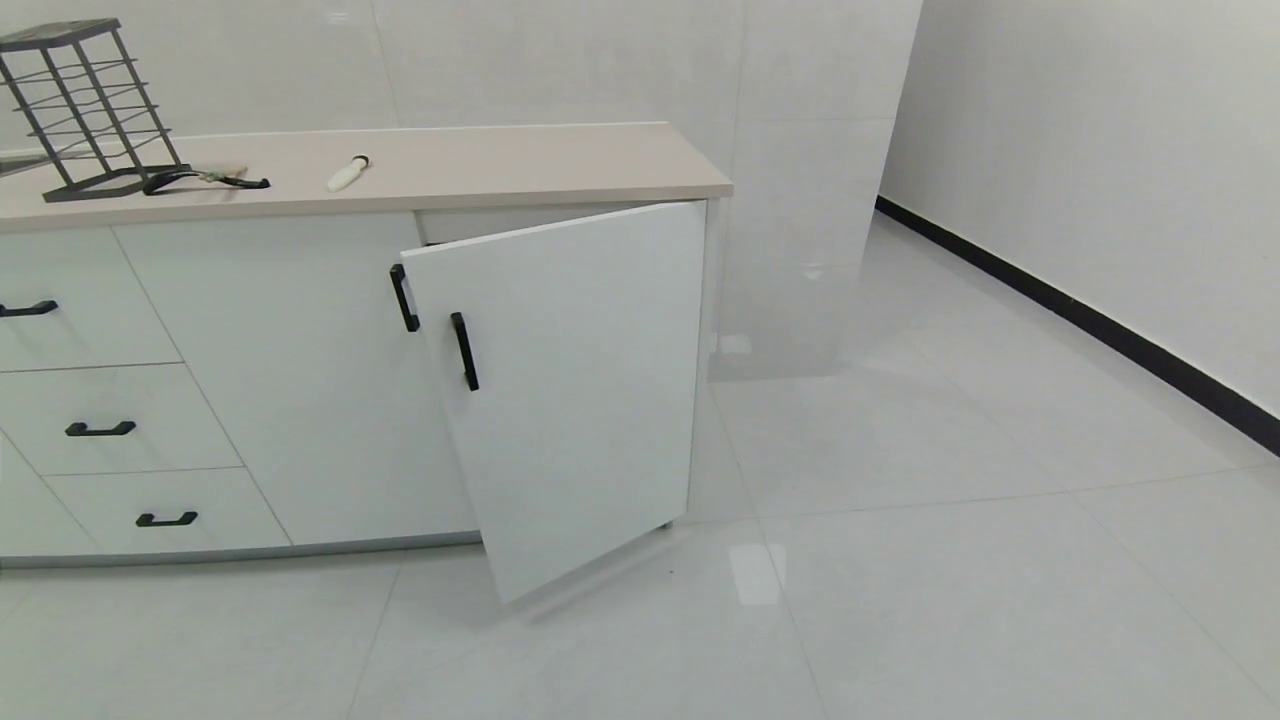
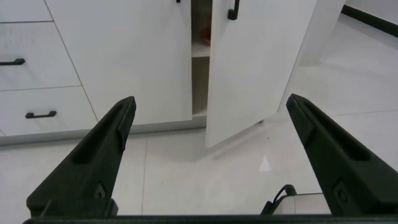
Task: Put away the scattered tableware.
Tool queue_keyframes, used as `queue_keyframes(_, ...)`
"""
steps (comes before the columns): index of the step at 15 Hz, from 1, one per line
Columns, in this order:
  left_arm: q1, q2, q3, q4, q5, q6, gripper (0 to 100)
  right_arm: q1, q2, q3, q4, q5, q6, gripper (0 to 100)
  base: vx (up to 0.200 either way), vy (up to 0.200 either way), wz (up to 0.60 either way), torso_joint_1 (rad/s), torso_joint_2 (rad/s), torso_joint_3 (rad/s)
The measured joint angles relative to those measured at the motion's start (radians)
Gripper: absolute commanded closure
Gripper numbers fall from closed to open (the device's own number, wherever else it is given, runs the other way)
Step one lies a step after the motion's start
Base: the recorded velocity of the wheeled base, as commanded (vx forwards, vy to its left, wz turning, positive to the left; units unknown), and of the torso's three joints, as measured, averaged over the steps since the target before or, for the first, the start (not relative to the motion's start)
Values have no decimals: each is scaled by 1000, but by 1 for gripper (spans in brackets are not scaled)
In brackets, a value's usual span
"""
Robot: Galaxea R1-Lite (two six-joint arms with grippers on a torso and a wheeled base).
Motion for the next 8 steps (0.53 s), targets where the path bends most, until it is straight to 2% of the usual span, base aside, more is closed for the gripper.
queue_keyframes(4, 0, 0, 0, 0, 0, 0, 0, -128, -322, 45, 663, -125, -1, 100, 0, 0, 0, 0, 0, 0)
queue_keyframes(5, 0, 0, 0, 0, 2, -1, 0, -139, -354, 50, 789, -151, 1, 100, 200, 0, 0, 2, -2, -7)
queue_keyframes(6, 0, 0, 0, 0, 7, -1, 0, -147, -379, 50, 856, -190, -3, 100, 200, 0, 0, 2, 2, 7)
queue_keyframes(8, 0, 0, 0, 0, 8, -1, 0, -153, -404, 45, 864, -218, -4, 100, 200, 0, 0, 2, 0, 2)
